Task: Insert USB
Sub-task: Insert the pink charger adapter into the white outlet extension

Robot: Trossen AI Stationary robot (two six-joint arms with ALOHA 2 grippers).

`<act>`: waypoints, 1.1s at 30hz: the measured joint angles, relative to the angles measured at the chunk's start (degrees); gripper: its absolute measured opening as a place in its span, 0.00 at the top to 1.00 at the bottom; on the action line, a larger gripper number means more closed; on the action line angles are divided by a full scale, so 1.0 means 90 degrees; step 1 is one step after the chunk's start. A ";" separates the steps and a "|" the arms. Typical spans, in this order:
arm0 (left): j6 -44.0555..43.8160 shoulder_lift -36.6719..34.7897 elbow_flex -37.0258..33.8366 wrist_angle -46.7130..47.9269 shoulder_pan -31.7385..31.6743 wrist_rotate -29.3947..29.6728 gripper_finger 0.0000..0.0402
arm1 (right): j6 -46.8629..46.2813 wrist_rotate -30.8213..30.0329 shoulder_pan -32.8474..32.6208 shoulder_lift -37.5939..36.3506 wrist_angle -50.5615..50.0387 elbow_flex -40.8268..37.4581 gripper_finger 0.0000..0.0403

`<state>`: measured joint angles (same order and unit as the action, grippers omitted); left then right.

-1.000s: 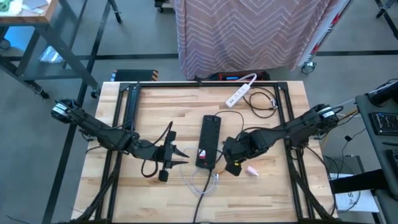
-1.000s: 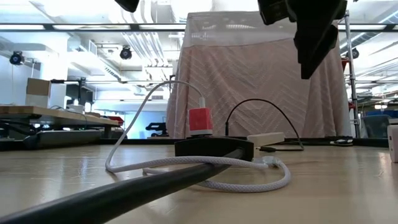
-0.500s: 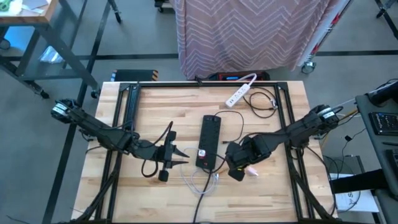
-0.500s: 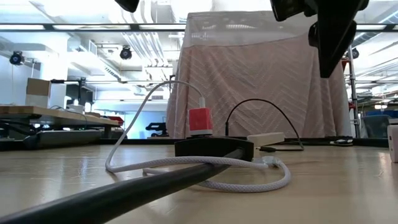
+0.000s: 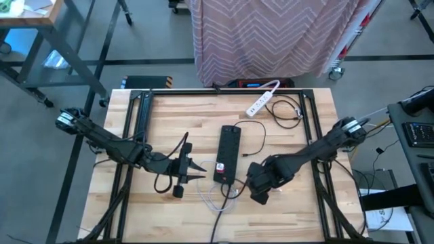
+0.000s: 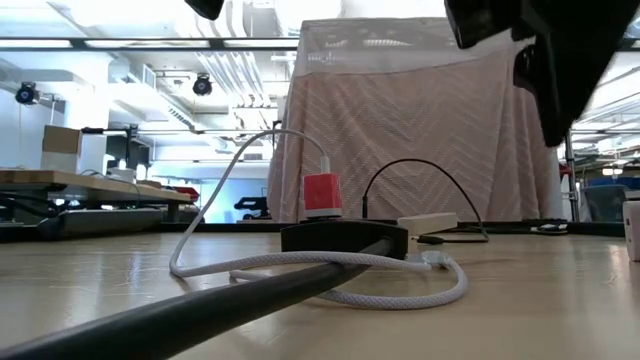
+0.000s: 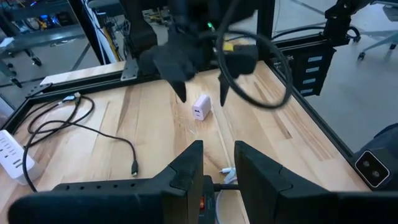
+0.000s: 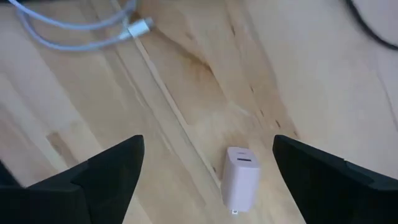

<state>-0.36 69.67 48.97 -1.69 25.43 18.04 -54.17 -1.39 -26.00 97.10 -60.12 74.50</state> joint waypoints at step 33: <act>-0.0075 0.0000 0.0000 0.0000 -0.0003 0.0000 0.81 | 0.0124 0.0823 0.0341 0.0274 -0.0427 -0.0859 0.15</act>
<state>-1.04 69.67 48.97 -1.69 25.41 18.04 -53.05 6.02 -22.93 99.57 -63.96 66.77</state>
